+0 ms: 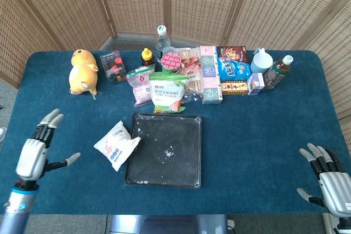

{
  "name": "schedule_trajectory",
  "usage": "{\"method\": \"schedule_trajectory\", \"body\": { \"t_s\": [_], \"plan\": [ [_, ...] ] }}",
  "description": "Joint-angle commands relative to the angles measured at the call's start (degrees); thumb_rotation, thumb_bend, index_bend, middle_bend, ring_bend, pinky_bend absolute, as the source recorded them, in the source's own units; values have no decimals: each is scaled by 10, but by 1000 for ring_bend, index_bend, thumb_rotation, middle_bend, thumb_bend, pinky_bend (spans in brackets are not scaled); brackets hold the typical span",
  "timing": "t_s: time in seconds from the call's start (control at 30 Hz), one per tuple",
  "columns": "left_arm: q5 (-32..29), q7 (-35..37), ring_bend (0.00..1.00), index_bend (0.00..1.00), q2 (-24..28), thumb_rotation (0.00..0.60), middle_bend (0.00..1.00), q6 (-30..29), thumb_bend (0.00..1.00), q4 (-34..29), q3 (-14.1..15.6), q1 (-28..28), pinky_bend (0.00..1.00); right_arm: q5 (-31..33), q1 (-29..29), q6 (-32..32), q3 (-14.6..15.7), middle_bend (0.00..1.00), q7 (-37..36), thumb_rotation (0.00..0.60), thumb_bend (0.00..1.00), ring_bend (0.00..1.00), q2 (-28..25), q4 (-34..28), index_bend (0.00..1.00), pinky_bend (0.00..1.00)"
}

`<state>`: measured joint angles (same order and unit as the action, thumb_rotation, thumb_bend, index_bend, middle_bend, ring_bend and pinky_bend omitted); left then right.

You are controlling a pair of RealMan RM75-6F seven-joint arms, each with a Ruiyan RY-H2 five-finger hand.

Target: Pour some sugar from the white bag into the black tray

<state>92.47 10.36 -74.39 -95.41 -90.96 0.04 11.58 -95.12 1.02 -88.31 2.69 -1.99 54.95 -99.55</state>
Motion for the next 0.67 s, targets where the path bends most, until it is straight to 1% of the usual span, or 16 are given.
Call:
{"method": "schedule_trajectory", "body": {
  "t_s": [0.03,0.17,0.27,0.4,0.53,0.57,0.67],
  "plan": [
    [-15,-20,41,14,41,600,0,-17,41,-26,3,-29,128,0,0,0,0,26,1,600,0,28,0,0,126,0],
    [-32,-22,41,14,67,600,0,-23,43,-41,5,-49,128,-1,1,-1,0,26,4,600,0,28,1,-1,126,0],
    [-58,-51,39,14,97,600,0,-9,49,-69,16,-66,128,-4,2,-3,1,26,10,600,0,28,2,-2,126,0],
    [-77,-98,31,14,114,600,0,9,62,-88,22,-74,128,-3,3,-6,-1,26,18,600,0,28,6,-1,127,0],
    [-94,-163,26,14,124,600,0,23,72,-109,20,-78,128,-9,8,-39,-18,21,45,600,0,22,30,20,126,0],
    [-97,-175,25,14,125,600,0,26,73,-113,20,-79,128,-12,11,-62,-29,19,56,600,0,21,43,31,126,0],
    [-101,-183,26,14,128,600,0,31,74,-121,18,-81,128,-19,16,-90,-40,18,65,600,0,18,65,52,126,0]
  ]
}}
